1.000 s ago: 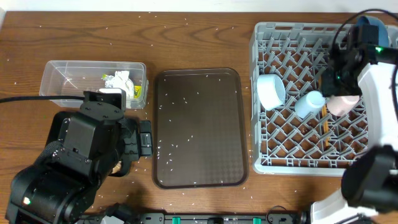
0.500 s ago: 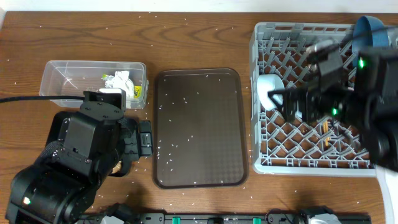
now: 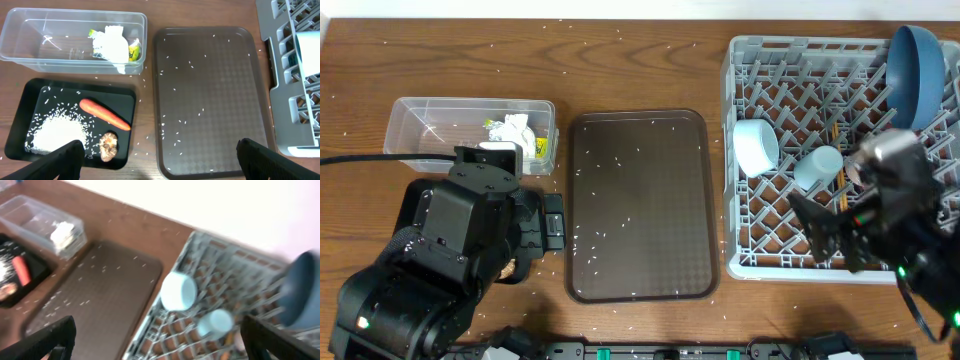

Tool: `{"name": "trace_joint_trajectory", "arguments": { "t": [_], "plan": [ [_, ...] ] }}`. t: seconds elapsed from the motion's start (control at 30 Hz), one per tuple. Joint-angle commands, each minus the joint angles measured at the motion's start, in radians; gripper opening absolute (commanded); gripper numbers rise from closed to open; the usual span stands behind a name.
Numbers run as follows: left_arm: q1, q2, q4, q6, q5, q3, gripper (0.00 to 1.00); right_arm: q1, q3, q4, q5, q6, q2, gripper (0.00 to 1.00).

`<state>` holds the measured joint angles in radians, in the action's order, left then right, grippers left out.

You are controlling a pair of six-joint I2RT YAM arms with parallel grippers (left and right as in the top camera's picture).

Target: Sort waste into correct bins and load items into the dishwasher rack

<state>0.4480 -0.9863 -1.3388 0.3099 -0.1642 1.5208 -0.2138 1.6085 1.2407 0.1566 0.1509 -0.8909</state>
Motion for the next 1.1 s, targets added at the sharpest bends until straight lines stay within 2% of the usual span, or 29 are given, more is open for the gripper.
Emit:
{"name": "trace_joint_trajectory", "arguments": {
  "t": [0.0, 0.1, 0.27, 0.57, 0.77, 1.07],
  "plan": [
    [0.000, 0.002, -0.004, -0.006, -0.013, 0.015, 0.98, 0.019, -0.075, -0.062, -0.051, 0.093, 0.089, 0.99],
    [0.000, 0.002, -0.004, -0.006, -0.012, 0.015, 0.98, 0.034, -0.203, -0.172, -0.054, 0.105, 0.186, 0.99],
    [0.000, 0.002, -0.004, -0.006, -0.012, 0.015, 0.98, 0.066, -0.513, -0.334, -0.040, 0.112, 0.387, 0.99],
    [0.000, 0.002, -0.004, -0.006, -0.012, 0.015, 0.98, 0.106, -0.956, -0.446, 0.037, 0.107, 0.689, 0.99],
    [0.000, 0.002, -0.004, -0.006, -0.013, 0.015, 0.98, 0.119, -1.163, -0.570, 0.061, 0.073, 0.808, 0.99],
    [0.000, 0.002, -0.004, -0.006, -0.012, 0.015, 0.98, 0.119, -1.411, -0.866, 0.061, 0.037, 0.885, 0.99]
  ]
}}
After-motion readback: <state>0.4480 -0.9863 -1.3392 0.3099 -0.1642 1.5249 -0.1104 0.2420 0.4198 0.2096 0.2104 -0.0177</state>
